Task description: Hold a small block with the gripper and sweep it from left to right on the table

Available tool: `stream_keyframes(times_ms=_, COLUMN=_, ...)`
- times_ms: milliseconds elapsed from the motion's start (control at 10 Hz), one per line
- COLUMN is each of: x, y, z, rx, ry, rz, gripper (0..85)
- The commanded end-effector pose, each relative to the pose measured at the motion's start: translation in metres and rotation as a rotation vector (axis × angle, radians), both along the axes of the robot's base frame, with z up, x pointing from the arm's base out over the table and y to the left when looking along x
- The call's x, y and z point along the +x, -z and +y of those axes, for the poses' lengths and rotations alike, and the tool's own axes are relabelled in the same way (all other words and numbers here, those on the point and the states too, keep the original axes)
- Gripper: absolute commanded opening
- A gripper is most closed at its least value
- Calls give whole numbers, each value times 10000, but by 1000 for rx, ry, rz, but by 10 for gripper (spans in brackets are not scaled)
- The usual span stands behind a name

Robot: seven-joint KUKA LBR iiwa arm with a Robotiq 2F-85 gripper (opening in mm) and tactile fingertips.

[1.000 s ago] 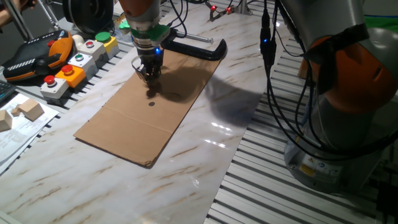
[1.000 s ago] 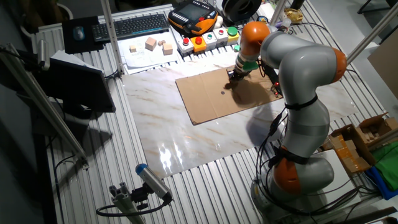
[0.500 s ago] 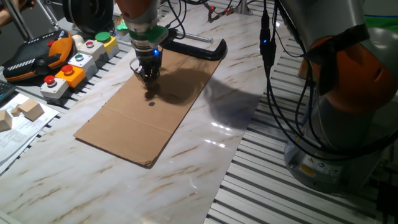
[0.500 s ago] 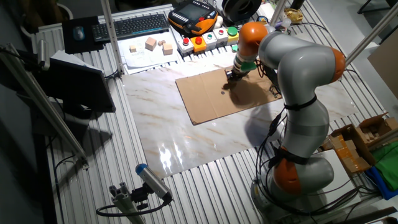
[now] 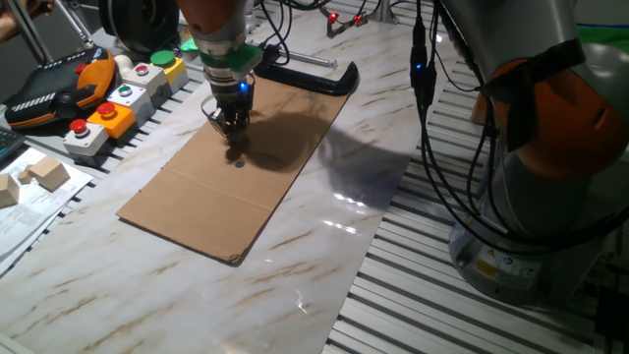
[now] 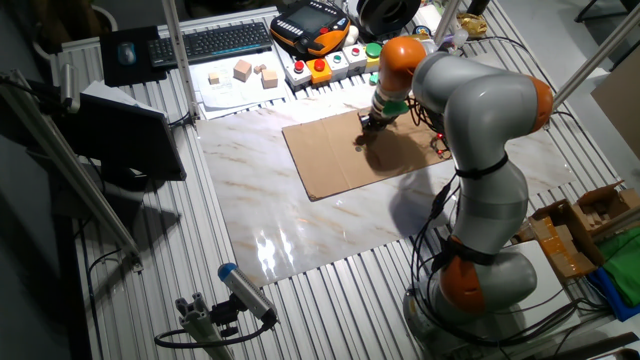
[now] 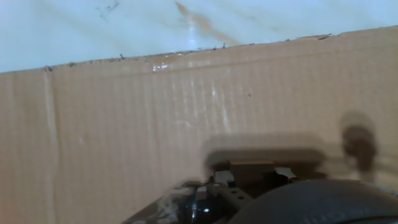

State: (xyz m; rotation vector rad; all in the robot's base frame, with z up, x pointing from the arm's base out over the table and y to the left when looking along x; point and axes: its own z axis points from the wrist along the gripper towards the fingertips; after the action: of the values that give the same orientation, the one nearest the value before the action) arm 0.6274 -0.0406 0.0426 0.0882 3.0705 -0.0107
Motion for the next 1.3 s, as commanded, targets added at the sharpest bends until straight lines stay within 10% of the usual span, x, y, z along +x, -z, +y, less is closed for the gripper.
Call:
stream_keyframes(times_ms=0, x=3, y=10, z=16, rx=2, ry=0, rz=-1, gripper=7)
stream_keyframes(times_ms=1200, x=-25, y=21, z=249, rx=0, ry=23, rz=-3, gripper=7)
